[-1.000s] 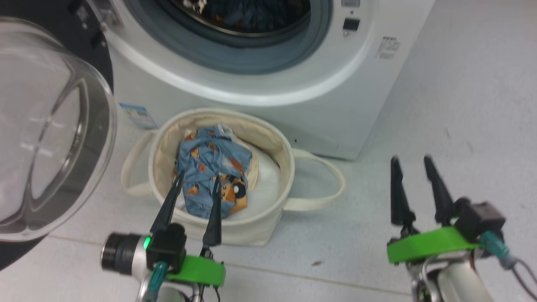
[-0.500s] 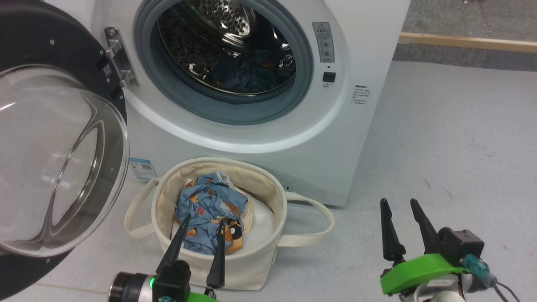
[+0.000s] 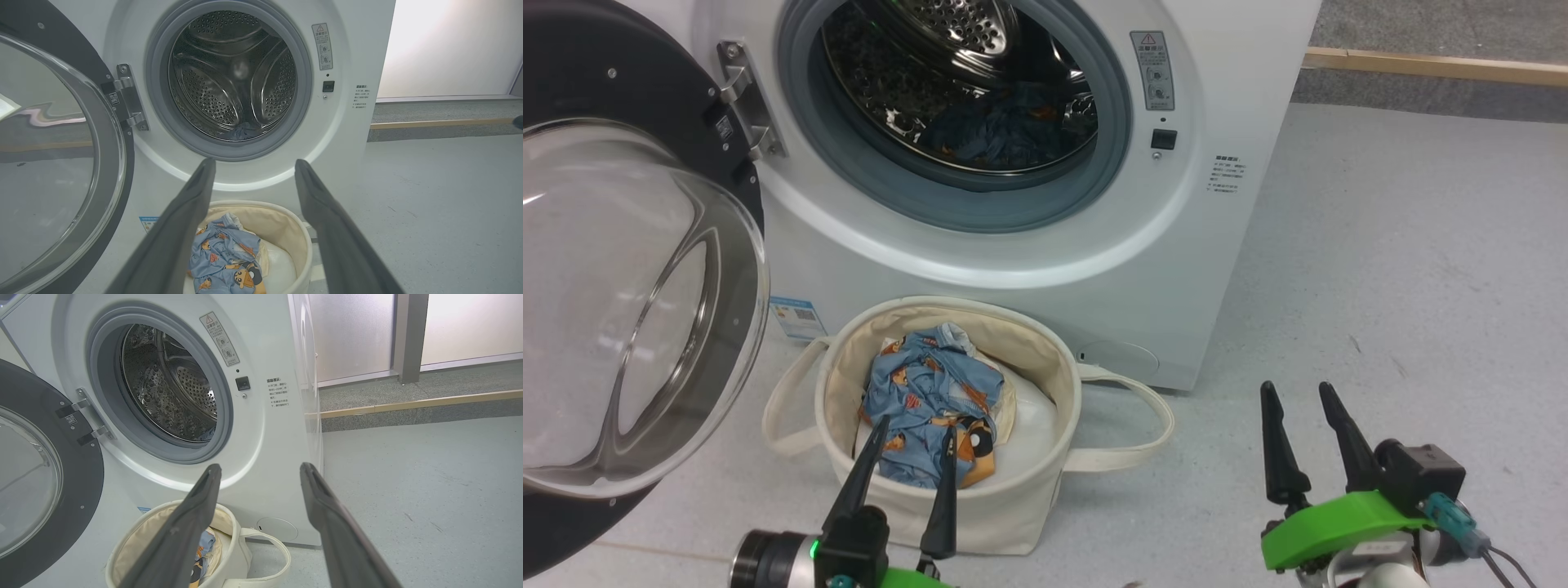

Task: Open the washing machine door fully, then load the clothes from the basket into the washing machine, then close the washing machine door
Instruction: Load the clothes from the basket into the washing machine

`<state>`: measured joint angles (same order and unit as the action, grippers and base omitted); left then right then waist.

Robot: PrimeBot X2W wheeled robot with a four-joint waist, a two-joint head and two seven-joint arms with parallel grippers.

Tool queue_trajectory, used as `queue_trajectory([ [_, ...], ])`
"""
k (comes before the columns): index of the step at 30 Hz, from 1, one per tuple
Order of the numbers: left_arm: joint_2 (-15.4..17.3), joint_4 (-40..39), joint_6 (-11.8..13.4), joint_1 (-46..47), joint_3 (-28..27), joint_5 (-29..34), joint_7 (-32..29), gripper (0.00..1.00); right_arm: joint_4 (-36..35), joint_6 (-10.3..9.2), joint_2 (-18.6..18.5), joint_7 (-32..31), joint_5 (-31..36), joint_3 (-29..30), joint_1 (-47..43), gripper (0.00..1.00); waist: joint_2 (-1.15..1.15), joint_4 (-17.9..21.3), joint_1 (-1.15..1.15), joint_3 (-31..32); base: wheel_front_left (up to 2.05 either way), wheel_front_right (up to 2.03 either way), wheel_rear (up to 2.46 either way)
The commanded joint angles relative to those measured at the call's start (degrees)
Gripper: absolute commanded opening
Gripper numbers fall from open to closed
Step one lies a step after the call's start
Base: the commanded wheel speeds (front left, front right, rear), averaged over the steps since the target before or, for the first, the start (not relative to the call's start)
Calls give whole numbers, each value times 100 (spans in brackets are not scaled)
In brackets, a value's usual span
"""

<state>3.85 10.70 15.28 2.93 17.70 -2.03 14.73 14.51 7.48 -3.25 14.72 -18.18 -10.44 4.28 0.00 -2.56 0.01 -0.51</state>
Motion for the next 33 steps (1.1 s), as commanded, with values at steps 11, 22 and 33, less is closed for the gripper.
queue_trajectory([
  [11, -38, -128, -68, 158, -237, 53, 27, 100, -241, 1, 37, 28, -41, -165, 157, 100, 0, 2, -1, -21, 0, 0, 0],
  [22, -53, -127, -78, 202, -237, 73, 27, 100, -330, 1, 37, 28, -44, -161, 177, 100, 0, 7, -1, -113, 0, 0, 0],
  [33, -65, -67, -101, 216, -199, 83, 27, 100, -378, 1, 37, 28, -48, -196, 180, 100, 0, 19, -1, -184, 0, 0, 0],
])
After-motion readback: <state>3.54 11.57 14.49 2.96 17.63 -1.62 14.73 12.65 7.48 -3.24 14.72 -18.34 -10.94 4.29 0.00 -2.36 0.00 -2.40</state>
